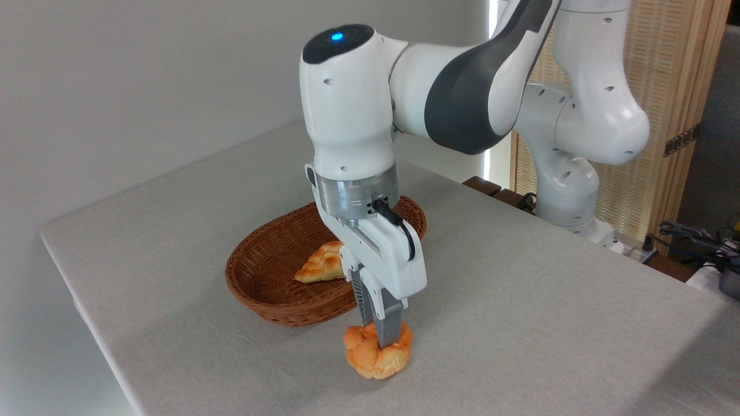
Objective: Put bread into the basket
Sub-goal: 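Carry the bun over the basket and lower it beside the long roll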
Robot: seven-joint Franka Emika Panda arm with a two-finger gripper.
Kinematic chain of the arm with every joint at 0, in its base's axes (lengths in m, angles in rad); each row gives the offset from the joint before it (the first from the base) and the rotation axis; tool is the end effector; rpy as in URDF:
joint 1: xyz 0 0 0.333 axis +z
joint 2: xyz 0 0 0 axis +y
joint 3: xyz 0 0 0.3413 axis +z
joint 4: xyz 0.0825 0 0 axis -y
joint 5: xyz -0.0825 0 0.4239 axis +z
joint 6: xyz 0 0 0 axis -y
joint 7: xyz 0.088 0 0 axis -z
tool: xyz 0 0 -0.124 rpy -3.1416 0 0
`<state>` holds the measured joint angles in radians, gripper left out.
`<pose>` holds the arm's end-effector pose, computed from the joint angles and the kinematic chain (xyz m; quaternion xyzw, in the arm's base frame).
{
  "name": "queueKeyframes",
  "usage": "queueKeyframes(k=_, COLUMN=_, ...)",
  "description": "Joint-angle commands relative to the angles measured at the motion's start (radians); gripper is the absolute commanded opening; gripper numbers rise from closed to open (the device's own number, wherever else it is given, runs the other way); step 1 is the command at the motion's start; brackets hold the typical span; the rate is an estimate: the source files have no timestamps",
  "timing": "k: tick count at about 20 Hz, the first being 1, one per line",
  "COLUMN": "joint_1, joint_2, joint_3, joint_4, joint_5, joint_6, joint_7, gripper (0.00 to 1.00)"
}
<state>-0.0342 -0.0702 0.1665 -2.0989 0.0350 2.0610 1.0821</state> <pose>0.5617 0.0782 0.4442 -0.8855 0.4644 -0.0073 0.0170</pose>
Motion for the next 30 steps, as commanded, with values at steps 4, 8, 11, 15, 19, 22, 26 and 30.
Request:
queueKeyframes(k=4, joint_1=-0.012, joint_2=-0.006, joint_3=-0.011, joint_4=0.274, joint_5=-0.082, joint_6=-0.298, joint_7=-0.01, gripper=0.12)
queueKeyframes(k=8, joint_1=-0.015, joint_2=-0.014, joint_3=-0.167, joint_4=0.336, joint_5=-0.116, joint_6=-0.398, joint_7=-0.123, gripper=0.2)
queueKeyframes(k=11, joint_1=-0.015, joint_2=0.047, joint_3=-0.297, joint_4=0.327, joint_5=-0.112, joint_6=-0.381, joint_7=-0.318, gripper=0.29)
queueKeyframes(k=15, joint_1=-0.015, joint_2=0.136, joint_3=-0.37, joint_4=0.319, joint_5=-0.119, joint_6=-0.284, joint_7=-0.35, gripper=0.59)
queueKeyframes(k=19, joint_1=-0.013, joint_2=0.153, joint_3=-0.38, joint_4=0.298, joint_5=-0.11, joint_6=-0.22, joint_7=-0.363, gripper=0.92)
queueKeyframes(k=22, joint_1=-0.012, joint_2=0.153, joint_3=-0.374, joint_4=0.287, joint_5=-0.11, joint_6=-0.22, joint_7=-0.363, gripper=1.0)
queueKeyframes(k=26, joint_1=-0.007, joint_2=0.145, joint_3=-0.369, joint_4=0.292, joint_5=-0.112, joint_6=-0.225, joint_7=-0.361, gripper=1.0)
queueKeyframes(k=30, joint_1=-0.006, joint_2=0.095, joint_3=-0.323, joint_4=0.301, joint_5=-0.112, joint_6=-0.234, joint_7=-0.363, gripper=1.0)
